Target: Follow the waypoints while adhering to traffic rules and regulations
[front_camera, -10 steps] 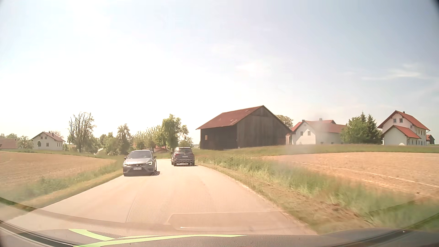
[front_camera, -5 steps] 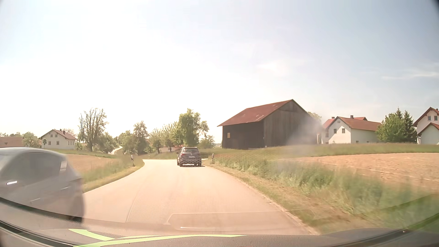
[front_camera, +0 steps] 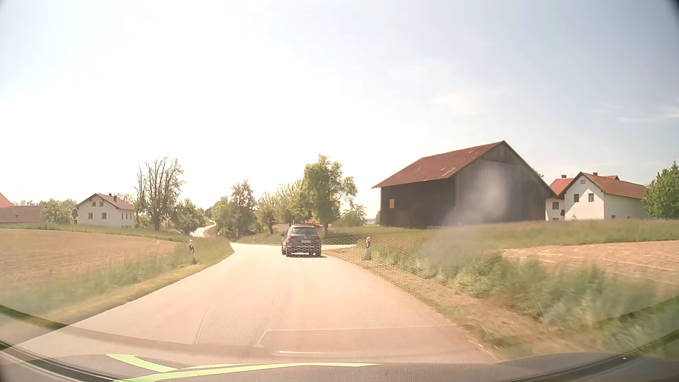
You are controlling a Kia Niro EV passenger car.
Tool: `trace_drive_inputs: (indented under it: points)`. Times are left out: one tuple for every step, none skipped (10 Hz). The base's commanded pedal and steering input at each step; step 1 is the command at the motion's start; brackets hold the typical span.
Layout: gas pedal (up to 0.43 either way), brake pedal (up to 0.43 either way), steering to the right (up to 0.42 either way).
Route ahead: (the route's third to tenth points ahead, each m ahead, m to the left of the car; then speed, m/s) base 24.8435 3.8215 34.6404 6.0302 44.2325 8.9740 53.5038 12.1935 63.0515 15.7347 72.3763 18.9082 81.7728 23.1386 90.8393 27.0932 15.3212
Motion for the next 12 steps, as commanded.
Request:
trace_drive_inputs:
  points:
    - [0.157,0.0,-0.048]
    - [0.157,0.0,-0.046]
    - [0.157,0.0,-0.045]
    - [0.157,0.0,-0.043]
    - [0.157,0.0,-0.039]
    - [0.157,0.0,-0.036]
    - [0.157,0.0,-0.035]
    - [0.157,0.0,-0.035]
    - [0.157,0.0,-0.035]
    - [0.157,0.0,-0.036]
    - [0.157,0.0,-0.036]
    - [0.157,0.0,-0.036]
